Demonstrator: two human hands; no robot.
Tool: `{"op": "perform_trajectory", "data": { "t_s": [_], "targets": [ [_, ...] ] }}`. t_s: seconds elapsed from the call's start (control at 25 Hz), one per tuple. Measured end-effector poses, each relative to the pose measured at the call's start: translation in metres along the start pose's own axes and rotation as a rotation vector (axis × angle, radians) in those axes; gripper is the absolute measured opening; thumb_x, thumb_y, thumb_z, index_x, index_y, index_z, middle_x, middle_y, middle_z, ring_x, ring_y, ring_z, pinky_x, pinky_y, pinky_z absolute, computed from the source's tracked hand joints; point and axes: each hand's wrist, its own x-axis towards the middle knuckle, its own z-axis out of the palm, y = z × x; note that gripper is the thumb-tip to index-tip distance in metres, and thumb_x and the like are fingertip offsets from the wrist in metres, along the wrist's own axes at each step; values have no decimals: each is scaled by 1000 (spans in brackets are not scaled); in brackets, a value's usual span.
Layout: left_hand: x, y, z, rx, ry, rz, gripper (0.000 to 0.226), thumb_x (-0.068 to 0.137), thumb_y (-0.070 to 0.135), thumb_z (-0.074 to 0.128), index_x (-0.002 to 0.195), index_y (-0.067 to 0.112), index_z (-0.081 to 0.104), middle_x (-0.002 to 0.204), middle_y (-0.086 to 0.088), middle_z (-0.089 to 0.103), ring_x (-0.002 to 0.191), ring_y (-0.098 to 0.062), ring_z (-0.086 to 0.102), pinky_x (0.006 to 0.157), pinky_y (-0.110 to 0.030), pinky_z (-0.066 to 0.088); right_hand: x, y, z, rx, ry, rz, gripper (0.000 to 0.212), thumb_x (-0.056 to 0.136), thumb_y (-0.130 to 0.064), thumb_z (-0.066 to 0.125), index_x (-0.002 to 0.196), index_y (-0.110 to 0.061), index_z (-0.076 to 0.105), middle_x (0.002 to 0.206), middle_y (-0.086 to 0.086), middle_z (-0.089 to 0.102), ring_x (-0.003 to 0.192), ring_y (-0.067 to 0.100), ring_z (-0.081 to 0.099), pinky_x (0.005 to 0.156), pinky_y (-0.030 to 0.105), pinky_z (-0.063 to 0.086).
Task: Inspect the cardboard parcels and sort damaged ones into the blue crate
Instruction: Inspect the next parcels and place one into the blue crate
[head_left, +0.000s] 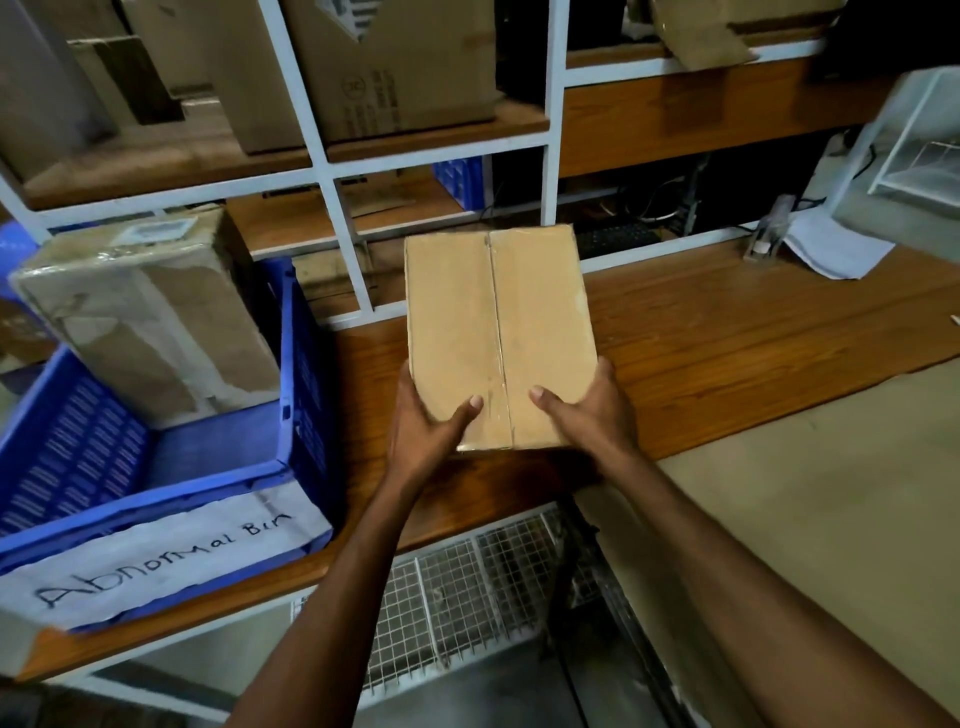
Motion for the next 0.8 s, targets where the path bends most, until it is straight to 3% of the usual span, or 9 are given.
{"op": "perform_trajectory", "data": {
  "t_s": [0.12, 0.24, 0.36, 0.44, 0.56, 0.68, 0.8],
  "targets": [
    [1, 2, 5, 30, 44, -6, 97, 84, 54, 80, 157, 29, 23, 152, 3, 46, 129, -11, 47, 109, -45, 49, 4, 0, 4, -27, -13, 9, 95, 74, -54, 86, 146, -22, 33, 135, 5, 56, 123, 29, 57, 96, 48, 54],
    [4, 2, 3, 168, -3, 32, 128, 71, 69, 84, 163, 27, 6, 167, -3, 21, 142, -14, 32, 112, -35, 33, 5, 0, 7, -129, -79, -16, 132, 63, -54, 93, 157, -21, 7, 150, 7, 40, 136, 30, 44, 107, 52, 47],
    [7, 0, -4, 283, -98, 46, 147, 66, 64, 89, 163, 26, -14, 173, -1, -5, 155, -24, 17, 112, -32, 23, 6, 5, 2, -104, -89, -52, 139, 59, -50, 97, 159, -23, 4, 153, 7, 38, 139, 30, 42, 110, 54, 44],
    [6, -3, -7, 281, -155, 84, 148, 67, 60, 90, 163, 26, -19, 173, 0, -6, 155, -22, 17, 114, -31, 21, 4, 11, -3, -66, -185, -116, 142, 60, -39, 99, 159, -27, -2, 157, 6, 34, 142, 27, 38, 113, 54, 41],
    [9, -10, -16, 176, -195, 63, 134, 80, 53, 85, 163, 30, -18, 173, 1, 5, 152, -14, 22, 120, -35, 27, 6, 15, -15, 2, -176, -144, 132, 63, -31, 98, 160, -29, 9, 153, 3, 43, 138, 22, 42, 111, 49, 43],
    [1, -24, -29, 0, -323, 10, 127, 86, 40, 83, 163, 33, -18, 172, 8, 7, 148, -5, 23, 121, -32, 30, 9, 22, -29, 78, -320, -190, 119, 69, -26, 95, 160, -30, 19, 148, -3, 48, 134, 18, 46, 109, 45, 45],
    [0, -30, -32, -82, -326, -41, 111, 90, 40, 79, 166, 34, -3, 170, 9, 14, 148, -7, 31, 117, -30, 39, 8, 25, -34, 93, -286, -165, 75, 91, -26, 78, 155, -23, 38, 137, -4, 58, 123, 14, 54, 102, 38, 50]
  ]
}}
